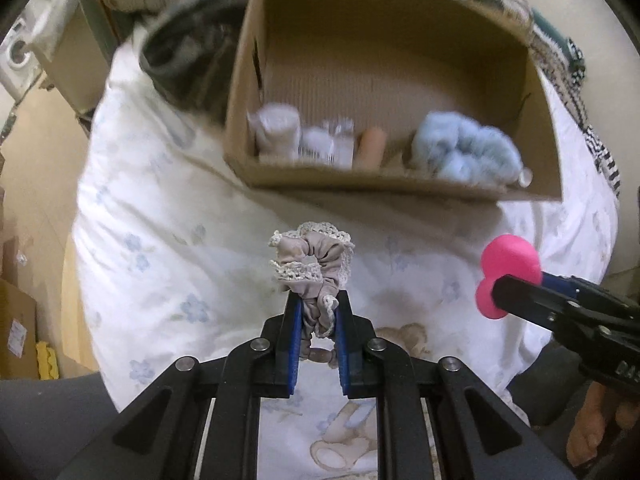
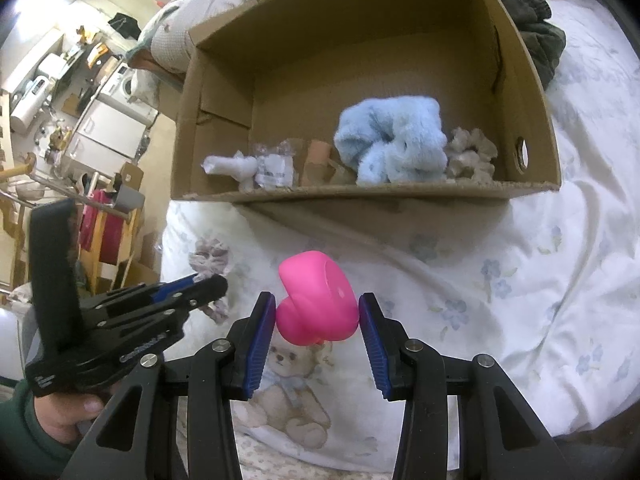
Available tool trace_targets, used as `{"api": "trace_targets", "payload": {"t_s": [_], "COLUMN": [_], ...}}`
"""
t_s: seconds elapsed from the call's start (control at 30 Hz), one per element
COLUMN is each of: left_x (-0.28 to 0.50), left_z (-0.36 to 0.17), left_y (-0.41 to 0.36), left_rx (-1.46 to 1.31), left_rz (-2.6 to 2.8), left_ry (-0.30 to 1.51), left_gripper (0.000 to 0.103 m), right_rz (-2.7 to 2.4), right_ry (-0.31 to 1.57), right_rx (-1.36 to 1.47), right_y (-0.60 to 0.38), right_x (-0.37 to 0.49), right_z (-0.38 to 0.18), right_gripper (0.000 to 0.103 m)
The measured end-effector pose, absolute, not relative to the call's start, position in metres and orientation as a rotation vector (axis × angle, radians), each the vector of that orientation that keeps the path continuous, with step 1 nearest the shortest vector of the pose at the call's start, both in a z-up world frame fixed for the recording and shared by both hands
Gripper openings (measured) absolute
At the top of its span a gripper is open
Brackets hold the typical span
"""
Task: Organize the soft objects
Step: 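Grasp the pink heart sponge with the right tool while the left tool grasps the lace-trimmed beige scrunchie, then carry the beige scrunchie with the left tool while the right tool carries the pink sponge into the box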
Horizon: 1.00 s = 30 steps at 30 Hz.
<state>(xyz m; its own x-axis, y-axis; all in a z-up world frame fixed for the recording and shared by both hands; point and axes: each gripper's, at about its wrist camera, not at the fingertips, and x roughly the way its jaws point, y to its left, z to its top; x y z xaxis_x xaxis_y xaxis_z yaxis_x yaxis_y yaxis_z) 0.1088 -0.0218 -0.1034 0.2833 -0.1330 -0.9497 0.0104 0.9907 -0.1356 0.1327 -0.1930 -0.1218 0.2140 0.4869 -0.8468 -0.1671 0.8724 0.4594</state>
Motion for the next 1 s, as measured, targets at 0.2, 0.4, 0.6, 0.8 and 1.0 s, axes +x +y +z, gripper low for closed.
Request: {"api": "trace_targets", "payload": {"t_s": [0.2, 0.4, 0.6, 0.8, 1.0], "left_x": [0.113, 0.139, 0.174, 0.210, 0.216], "left_z": [-0.051, -0.017, -0.005, -0.018, -0.063], "left_y": [-0.020, -0.014, -0.011, -0.022, -0.020], "left_rx": [-0.099, -0.089, -0.107, -0.062, -0.096], "left_rz": [-0.101, -0.083, -0.077, -0.090, -0.054], "left_ry": [1.087, 0.988, 1.006, 0.983, 1.048], "left_gripper": [0.014, 0.014, 0.014, 0.014, 0.014], "right_rz": [0.467, 0.465, 0.462, 0.472, 0.376], "right_ry": [1.170, 1.057, 1.033, 0.998, 1.091], "right_rx": [0.287, 0.269, 0.290, 0.344, 0.393], "right_y": [-0.183, -0.180, -0.190, -0.203, -0.215], "right_x": [0.138, 0.152, 0.176, 0.194, 0.202], "right_z": [-0.093, -0.059, -0.042, -0.045, -0.090], "right_gripper": [0.045, 0.045, 0.045, 0.045, 0.045]}}
